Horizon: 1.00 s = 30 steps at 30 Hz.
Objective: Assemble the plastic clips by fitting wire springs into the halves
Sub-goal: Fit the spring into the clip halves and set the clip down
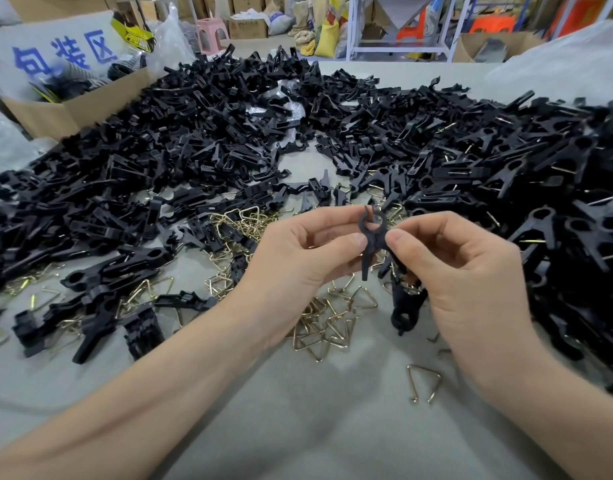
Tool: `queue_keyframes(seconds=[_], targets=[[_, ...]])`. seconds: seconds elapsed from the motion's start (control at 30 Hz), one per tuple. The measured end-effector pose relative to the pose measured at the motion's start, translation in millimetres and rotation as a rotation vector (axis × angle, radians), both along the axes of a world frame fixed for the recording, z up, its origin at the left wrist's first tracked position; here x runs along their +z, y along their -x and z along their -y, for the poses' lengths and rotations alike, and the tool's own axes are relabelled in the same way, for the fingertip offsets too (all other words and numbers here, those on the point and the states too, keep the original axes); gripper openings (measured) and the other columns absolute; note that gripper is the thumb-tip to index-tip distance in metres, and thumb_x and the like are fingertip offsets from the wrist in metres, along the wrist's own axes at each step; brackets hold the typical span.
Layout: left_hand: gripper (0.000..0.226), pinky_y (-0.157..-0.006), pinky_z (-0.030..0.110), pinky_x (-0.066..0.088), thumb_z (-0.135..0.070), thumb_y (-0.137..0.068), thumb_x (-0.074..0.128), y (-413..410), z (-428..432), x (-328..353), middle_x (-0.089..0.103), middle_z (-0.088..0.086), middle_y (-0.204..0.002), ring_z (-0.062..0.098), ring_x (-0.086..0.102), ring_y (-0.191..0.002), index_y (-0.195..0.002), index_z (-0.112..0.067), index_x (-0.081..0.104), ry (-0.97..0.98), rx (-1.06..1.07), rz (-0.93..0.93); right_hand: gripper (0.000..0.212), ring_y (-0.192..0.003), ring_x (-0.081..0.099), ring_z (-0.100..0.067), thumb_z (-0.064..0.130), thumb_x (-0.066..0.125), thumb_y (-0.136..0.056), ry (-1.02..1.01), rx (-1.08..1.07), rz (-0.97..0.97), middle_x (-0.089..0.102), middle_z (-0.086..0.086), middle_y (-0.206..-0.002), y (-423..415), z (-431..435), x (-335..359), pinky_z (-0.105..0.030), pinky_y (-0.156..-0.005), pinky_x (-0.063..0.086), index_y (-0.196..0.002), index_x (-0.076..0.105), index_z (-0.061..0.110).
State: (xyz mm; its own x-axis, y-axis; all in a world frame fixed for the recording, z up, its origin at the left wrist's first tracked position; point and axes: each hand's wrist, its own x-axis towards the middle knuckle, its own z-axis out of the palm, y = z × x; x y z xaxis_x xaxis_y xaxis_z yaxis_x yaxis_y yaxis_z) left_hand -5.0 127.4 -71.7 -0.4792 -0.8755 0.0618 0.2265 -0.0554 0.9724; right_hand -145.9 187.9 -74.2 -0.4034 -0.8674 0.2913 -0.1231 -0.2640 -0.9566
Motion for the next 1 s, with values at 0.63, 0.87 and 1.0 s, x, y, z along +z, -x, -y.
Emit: queue_keyframes(seconds=[0.63, 0.87, 1.0], targets=[[0.029, -0.086, 0.028, 0.054, -0.018, -0.071, 0.074, -5, 7, 2, 0.073, 0.005, -0.100, 0.021, 0.070, -0.095, -0.100, -0.020, 0.075, 0.087, -0.116, 0.009, 0.023, -0.080, 0.070, -0.014, 0.001, 0.063, -0.084, -0.024, 0.129, 0.020, 0.074, 0.000, -0.083, 10, 4, 12, -0.025, -0.076, 0.056, -0.087, 0.074, 0.021], [0.029, -0.089, 0.032, 0.055, -0.024, -0.059, 0.078, -24, 29, 16, 0.073, 0.007, -0.101, 0.027, 0.066, -0.101, -0.088, -0.024, 0.077, 0.183, 0.132, -0.012, 0.016, -0.094, 0.057, -0.004, 0.020, 0.062, -0.086, -0.045, 0.134, -0.685, 0.066, 0.018, -0.095, 25, 6, 16, -0.017, -0.086, 0.042, -0.099, 0.067, 0.030], [0.028, -0.099, 0.049, 0.048, -0.020, -0.062, 0.086, -24, 33, 15, 0.064, 0.018, -0.098, 0.031, 0.057, -0.095, -0.088, -0.024, 0.077, 0.198, 0.253, 0.025, 0.043, -0.113, 0.032, -0.010, 0.050, 0.046, -0.086, -0.254, 0.281, -1.193, 0.051, 0.014, -0.114, 15, 5, 0, -0.029, -0.098, 0.027, -0.125, 0.059, 0.036]])
